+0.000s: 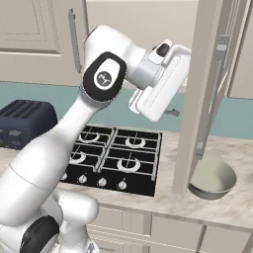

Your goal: Open the cabinet and setup a tea strainer by placing it in the bowl upright.

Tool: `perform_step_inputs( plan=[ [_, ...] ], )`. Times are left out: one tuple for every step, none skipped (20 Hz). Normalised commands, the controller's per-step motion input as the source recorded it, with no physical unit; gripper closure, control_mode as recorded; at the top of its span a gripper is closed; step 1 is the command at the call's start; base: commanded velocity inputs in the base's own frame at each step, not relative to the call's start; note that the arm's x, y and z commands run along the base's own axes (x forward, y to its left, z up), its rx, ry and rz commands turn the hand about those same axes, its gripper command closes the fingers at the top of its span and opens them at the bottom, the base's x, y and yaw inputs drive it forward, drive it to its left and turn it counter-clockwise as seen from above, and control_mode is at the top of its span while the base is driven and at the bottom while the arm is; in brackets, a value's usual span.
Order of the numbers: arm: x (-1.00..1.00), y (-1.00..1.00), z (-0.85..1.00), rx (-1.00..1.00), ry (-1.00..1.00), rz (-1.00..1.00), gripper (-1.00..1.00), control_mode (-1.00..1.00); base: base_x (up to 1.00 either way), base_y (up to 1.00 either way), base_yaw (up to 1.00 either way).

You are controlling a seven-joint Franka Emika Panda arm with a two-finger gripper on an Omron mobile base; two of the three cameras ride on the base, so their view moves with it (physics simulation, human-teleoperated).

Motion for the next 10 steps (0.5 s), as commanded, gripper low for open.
perform_step_inputs(
  plan=[
    [0.0, 0.87, -0.07, 0.0, -0.08, 0.0, -1.0, -1.0, 0.0, 0.0, 0.0],
    [0.0, 1.0, -0.09, 0.0, -0.11, 0.0, -1.0, -1.0, 0.0, 0.0, 0.0],
    [0.02, 1.0, -0.11, 0.0, -0.11, -0.01, -1.0, -1.0, 0.0, 0.0, 0.0],
    [0.11, 1.0, -0.08, 0.0, -0.13, -0.03, -1.0, -1.0, 0.0, 0.0, 0.0],
    [0.17, 1.0, -0.12, 0.0, -0.14, -0.03, -1.0, -1.0, 0.0, 0.0, 0.0],
    [0.23, 1.0, -0.21, 0.01, -0.12, -0.04, -1.0, -1.0, 0.0, 0.0, 0.0],
    [0.29, 1.0, -0.25, 0.15, -0.11, -0.05, -1.0, -1.0, 0.0, 0.0, 0.0],
    [0.43, 0.76, -0.19, 0.29, -0.13, -0.1, -1.0, -1.0, 0.0, 0.0, 0.0],
    [0.49, 0.55, -0.21, 0.34, -0.19, -0.17, -1.0, -1.0, 0.0, 0.0, 0.0],
    [0.49, 0.44, -0.29, 0.38, -0.23, -0.25, -1.0, -1.0, 0.0, 0.0, 0.0]
  ],
)
